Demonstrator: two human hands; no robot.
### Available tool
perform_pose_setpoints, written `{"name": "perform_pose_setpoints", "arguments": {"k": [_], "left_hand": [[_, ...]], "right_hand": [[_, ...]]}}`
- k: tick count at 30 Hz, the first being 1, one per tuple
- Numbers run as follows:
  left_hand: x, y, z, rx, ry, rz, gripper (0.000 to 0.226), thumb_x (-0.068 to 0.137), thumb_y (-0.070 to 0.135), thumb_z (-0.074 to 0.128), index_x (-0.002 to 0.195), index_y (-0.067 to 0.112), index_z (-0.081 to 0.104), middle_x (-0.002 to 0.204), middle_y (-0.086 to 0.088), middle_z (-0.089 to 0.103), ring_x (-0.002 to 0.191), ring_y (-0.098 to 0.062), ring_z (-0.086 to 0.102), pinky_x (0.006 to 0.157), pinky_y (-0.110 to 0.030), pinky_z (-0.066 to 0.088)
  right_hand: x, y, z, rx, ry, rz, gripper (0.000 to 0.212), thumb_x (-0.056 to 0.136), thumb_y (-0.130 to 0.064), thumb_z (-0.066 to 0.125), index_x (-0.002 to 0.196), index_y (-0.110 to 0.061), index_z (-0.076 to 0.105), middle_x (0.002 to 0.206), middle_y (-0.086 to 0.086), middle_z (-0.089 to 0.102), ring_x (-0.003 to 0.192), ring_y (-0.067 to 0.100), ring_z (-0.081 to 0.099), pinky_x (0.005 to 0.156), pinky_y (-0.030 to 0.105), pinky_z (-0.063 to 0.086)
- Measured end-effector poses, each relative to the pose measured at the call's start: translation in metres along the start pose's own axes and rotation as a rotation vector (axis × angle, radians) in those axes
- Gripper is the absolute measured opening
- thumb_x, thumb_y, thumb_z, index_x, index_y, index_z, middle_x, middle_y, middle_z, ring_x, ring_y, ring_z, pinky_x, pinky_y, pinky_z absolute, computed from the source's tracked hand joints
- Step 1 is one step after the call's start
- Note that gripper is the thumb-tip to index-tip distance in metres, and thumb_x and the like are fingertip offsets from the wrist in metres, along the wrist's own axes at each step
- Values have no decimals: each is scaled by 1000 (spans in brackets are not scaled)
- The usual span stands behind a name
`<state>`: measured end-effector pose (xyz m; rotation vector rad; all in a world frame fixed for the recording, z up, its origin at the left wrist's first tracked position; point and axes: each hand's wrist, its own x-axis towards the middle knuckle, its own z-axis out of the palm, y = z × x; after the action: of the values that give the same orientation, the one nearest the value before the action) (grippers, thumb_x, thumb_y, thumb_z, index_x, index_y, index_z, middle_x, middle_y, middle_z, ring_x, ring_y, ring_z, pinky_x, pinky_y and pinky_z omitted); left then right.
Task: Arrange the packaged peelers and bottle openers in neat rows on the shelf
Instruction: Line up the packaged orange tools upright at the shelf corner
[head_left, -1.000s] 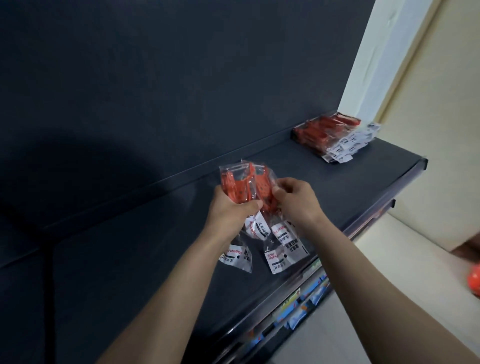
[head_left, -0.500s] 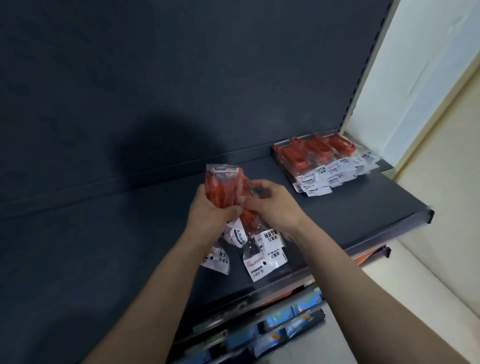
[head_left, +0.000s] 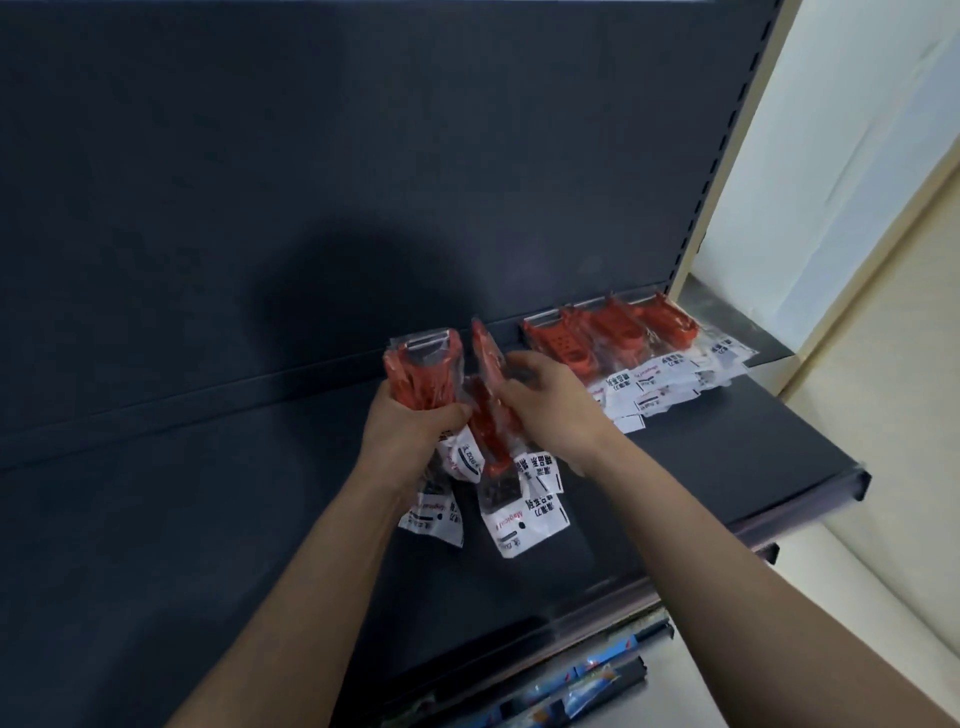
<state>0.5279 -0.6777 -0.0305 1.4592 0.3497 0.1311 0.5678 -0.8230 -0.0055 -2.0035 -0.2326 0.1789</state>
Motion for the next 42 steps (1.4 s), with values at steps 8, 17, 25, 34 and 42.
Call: {"name": "perform_pose_setpoints", "arguments": {"k": [8, 17, 25, 34, 42], "left_hand": [[32, 24, 44, 20, -82, 91, 32, 68, -4, 73, 93, 13, 67, 89, -7, 73, 81, -23, 71, 73, -37, 57], [47, 24, 99, -9, -5, 45, 38, 69, -6, 71, 104, 7, 63, 98, -14, 71, 85, -27, 70, 77, -42, 58], [45, 17, 120, -53, 148, 16, 34, 69, -7, 73, 98, 10, 67, 88, -6, 74, 84, -22, 71, 74, -31, 55], [43, 16, 119, -64, 155, 15, 35, 72, -10, 70, 98, 13, 66, 86, -3, 74, 80, -14, 71, 63, -18, 54], [52, 12, 109, -75, 120, -31, 28, 68, -3, 75, 93, 8, 68, 89, -10, 73, 83, -26, 71, 82, -42, 53]], "right_hand": [[25, 2, -46, 29, 183, 11, 29, 85, -24, 66, 108, -12, 54, 100, 6, 68, 83, 25, 66, 74, 41, 54], [69, 34, -118, -345, 281, 3, 23, 80, -20, 66, 98, -6, 63, 86, 6, 66, 73, 24, 64, 64, 34, 53], [102, 57, -135, -561, 184, -82, 22, 82, -22, 61, 99, -8, 63, 95, 10, 65, 82, 25, 61, 76, 34, 52], [115, 62, -131, -649, 198, -100, 29, 84, -28, 62, 102, -7, 56, 99, 13, 63, 91, 30, 59, 72, 33, 45], [115, 58, -130, -703, 239, -87, 45, 87, -47, 58, 111, -9, 59, 109, 13, 63, 104, 31, 56, 94, 42, 43]]}}
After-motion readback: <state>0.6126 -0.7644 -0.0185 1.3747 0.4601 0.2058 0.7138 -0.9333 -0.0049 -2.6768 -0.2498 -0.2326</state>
